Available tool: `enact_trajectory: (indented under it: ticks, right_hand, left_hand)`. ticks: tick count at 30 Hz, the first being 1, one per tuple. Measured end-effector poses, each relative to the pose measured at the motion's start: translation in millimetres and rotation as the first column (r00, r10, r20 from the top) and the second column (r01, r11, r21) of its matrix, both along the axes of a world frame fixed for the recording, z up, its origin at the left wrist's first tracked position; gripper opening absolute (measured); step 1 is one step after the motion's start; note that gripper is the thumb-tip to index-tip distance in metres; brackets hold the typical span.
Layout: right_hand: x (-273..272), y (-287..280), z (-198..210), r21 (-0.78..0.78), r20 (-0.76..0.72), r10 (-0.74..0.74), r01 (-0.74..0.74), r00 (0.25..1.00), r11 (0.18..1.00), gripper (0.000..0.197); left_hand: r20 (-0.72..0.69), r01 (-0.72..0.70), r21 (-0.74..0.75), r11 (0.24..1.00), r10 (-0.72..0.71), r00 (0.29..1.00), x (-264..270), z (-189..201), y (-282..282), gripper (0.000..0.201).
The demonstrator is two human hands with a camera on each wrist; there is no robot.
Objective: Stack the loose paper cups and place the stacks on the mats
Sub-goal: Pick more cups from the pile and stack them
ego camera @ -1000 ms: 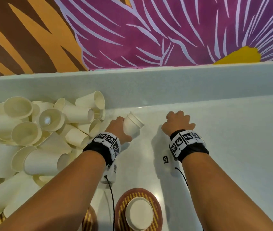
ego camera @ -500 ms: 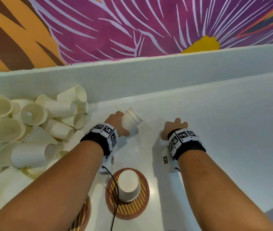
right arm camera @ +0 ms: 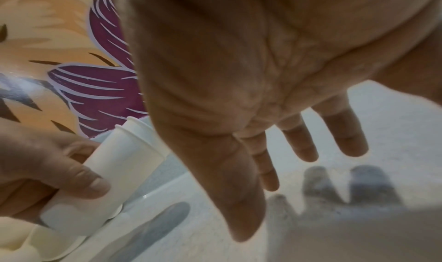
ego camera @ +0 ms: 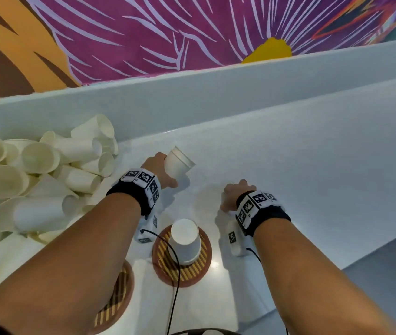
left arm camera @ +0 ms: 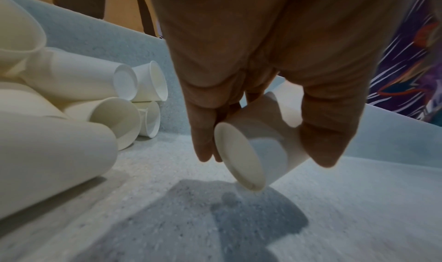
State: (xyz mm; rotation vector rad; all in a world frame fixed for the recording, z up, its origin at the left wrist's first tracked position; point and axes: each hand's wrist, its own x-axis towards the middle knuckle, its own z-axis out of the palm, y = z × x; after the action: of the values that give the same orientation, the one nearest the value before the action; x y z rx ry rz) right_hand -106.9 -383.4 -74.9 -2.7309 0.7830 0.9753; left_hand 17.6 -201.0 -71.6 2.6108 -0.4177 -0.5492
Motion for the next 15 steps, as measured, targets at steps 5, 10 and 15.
enact_trajectory:
  ticks: [5, 10, 15]
  right_hand:
    - [-8.0, -0.9, 5.0, -0.007, 0.093, 0.015, -0.014, 0.996, 1.0, 0.054]
    - [-17.4, 3.3, 16.2, 0.002, 0.168, 0.017, -0.018, 0.986, 1.0, 0.051]
    - [-27.3, 15.3, 22.2, 0.014, 0.189, 0.021, -0.024, 0.982, 1.0, 0.053]
  left_hand:
    - [0.016, -0.008, -0.034, 0.999, 0.009, 1.0, -3.9, 5.1, -0.1, 0.078]
    - [0.026, -0.017, -0.054, 0.998, 0.019, 0.999, -11.0, 9.1, 1.8, 0.078]
    - [0.054, -0.028, -0.06, 0.998, 0.032, 0.998, -22.2, 14.5, 8.7, 0.077]
